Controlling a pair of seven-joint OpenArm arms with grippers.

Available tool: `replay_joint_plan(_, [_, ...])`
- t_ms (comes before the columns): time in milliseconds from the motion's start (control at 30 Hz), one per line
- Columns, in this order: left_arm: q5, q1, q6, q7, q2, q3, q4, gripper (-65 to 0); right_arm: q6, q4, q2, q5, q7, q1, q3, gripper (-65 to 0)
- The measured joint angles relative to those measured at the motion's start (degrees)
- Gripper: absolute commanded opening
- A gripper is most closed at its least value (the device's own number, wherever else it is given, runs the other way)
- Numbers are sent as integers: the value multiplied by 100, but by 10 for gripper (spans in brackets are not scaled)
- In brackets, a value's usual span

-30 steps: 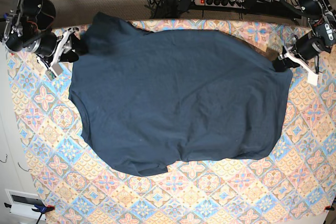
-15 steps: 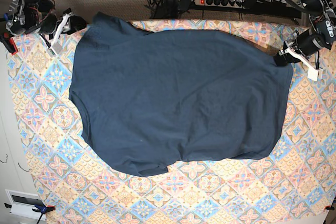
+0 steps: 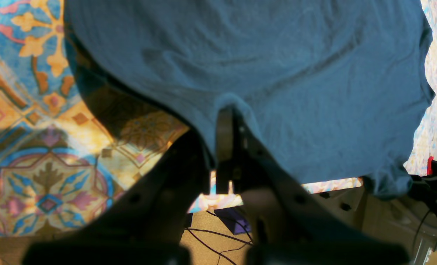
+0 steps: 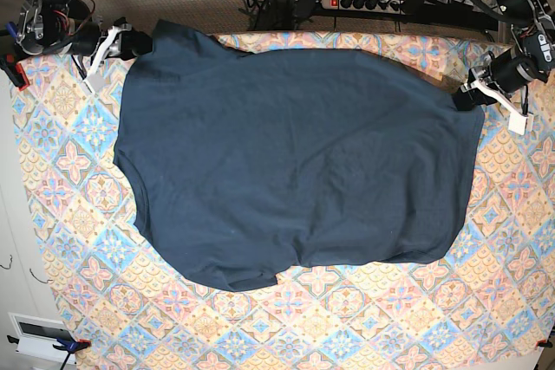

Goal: Layout the t-shirt on the table in an organized manner, then fold the t-shirt properly
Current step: 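Hold the shirt corners steady with both grippers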

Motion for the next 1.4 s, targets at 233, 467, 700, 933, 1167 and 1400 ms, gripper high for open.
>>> replay_joint_plan(233, [15,0,0,0,-2,0,0,-650,0,0,-188,0,-7,2,37,-387])
replay_joint_plan(467, [20,2,0,2,-2,0,0,-650,0,-37,-146,841,39,26,42,-387])
replay_joint_plan(700, [17,-2,0,2,-2,0,0,-650,0,-50,-146,833,37,33,42,-387])
replay_joint_plan(933, [20,-2,0,2,-2,0,0,-650,4,-492,-175,844,256,52,42,-387])
replay_joint_plan(1167, [17,-7,0,2,-4,2,0,-650,-2,-647,-374,772,177,240,168,-418])
replay_joint_plan(1400, [20,2,0,2,-2,2,0,-650,0,-623,-332,813,219,284,219,-503])
